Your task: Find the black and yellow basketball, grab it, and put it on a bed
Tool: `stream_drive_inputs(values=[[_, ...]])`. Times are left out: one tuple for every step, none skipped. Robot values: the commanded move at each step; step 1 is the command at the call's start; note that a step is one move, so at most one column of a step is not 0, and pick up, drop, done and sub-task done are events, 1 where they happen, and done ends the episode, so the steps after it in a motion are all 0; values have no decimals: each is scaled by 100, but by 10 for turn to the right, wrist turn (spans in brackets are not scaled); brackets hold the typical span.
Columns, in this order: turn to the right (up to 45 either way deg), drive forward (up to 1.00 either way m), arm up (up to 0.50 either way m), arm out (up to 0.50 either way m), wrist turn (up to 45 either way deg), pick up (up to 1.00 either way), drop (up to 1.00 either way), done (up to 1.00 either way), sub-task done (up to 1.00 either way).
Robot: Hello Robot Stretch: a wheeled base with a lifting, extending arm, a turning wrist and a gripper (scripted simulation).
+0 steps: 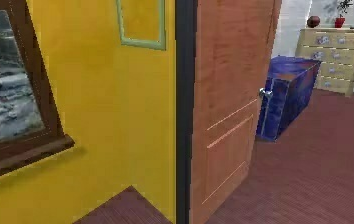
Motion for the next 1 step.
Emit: stream_drive_inputs(values=[[450,0,0,0,0,0,0,0,0]])
